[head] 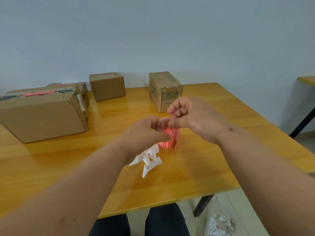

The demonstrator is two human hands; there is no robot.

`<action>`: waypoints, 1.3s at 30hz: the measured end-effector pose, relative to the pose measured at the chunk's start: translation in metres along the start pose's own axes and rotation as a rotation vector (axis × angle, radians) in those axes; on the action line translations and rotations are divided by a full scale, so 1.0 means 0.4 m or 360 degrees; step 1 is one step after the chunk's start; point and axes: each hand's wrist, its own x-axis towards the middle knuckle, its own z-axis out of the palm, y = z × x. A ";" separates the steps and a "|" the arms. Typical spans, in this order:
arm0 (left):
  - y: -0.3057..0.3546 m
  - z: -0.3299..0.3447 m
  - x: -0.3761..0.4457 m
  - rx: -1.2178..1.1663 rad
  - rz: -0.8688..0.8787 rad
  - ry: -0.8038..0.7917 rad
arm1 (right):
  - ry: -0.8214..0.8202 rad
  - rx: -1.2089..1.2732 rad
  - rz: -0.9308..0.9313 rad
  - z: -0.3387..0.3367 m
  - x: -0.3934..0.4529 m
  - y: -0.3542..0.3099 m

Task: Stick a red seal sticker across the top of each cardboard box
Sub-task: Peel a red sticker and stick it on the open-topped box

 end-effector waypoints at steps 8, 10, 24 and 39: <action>-0.034 -0.039 -0.011 -0.0124 -0.0112 0.0233 | 0.0005 -0.0144 0.0014 0.063 0.018 0.001; -0.041 -0.053 -0.009 -0.0108 -0.0182 0.0202 | 0.0030 -0.0307 0.0019 0.076 0.023 0.003; -0.126 0.000 0.047 0.1045 -0.0263 0.0096 | 0.0232 -0.0768 -0.0056 0.075 0.071 0.023; -0.070 -0.039 0.075 0.0362 -0.0210 0.0330 | 0.0173 -0.0810 0.0028 -0.027 0.070 0.054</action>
